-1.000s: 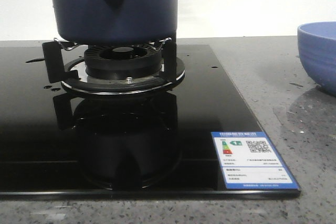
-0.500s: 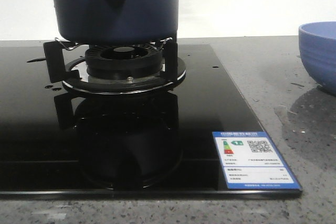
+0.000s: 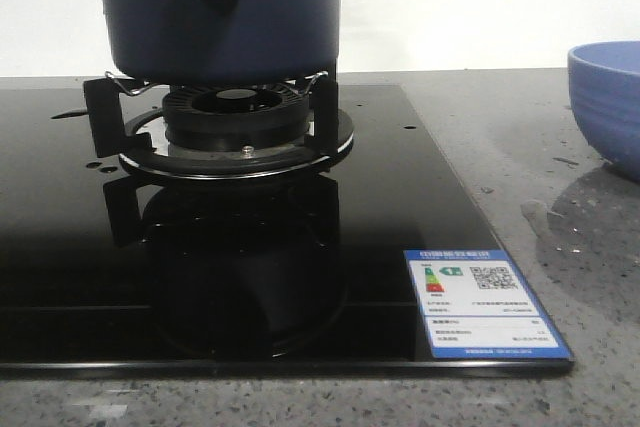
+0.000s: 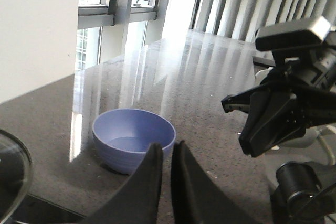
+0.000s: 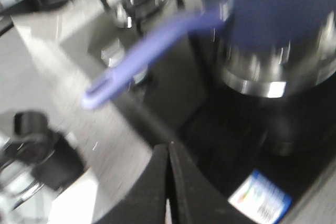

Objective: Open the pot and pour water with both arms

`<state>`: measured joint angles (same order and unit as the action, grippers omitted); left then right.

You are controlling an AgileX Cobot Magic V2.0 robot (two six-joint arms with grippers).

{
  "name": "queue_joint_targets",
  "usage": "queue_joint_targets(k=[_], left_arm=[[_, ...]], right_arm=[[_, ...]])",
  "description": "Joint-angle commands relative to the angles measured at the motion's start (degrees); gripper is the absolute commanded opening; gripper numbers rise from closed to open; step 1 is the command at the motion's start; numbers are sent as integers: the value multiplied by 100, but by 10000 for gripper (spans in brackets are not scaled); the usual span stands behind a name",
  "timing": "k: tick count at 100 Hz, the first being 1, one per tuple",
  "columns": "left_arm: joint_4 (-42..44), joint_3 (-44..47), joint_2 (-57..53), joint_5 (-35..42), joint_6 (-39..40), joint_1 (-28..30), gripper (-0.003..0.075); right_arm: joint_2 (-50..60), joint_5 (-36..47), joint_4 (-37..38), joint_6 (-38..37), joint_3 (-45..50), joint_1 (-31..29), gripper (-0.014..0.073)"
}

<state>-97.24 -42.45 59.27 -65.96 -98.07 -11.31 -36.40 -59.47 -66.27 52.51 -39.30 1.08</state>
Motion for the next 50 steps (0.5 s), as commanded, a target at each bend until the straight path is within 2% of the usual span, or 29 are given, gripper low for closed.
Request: queue_joint_targets(k=[1,9,18,21,28,34,50], left_arm=[[-328,-233,-50,34,-480,-28,78],[-258,-289,-50,462,-546,-28,222],[-270,-380,-50,1112,-546,-28,384],[-270,-422,-36,1292,-546,-28,417],[-258,-553,-5,1622,-546,-28,452],[-258,-714,109,1687,-546,-28,452],[-269,-1264,657,1687,-546,-28,452]], right_arm=[[-55,458,-544,557,-180,-1,-11],[-55,619,-544,567,-180,-1,120],[-55,783,-556,567,-186,-1,344],[-55,834,-573,567,-186,-1,426],[-55,906,-586,567,-186,-1,541],[-55,932,-592,567,-186,-1,577],[-55,937,-592,567,-186,-1,578]])
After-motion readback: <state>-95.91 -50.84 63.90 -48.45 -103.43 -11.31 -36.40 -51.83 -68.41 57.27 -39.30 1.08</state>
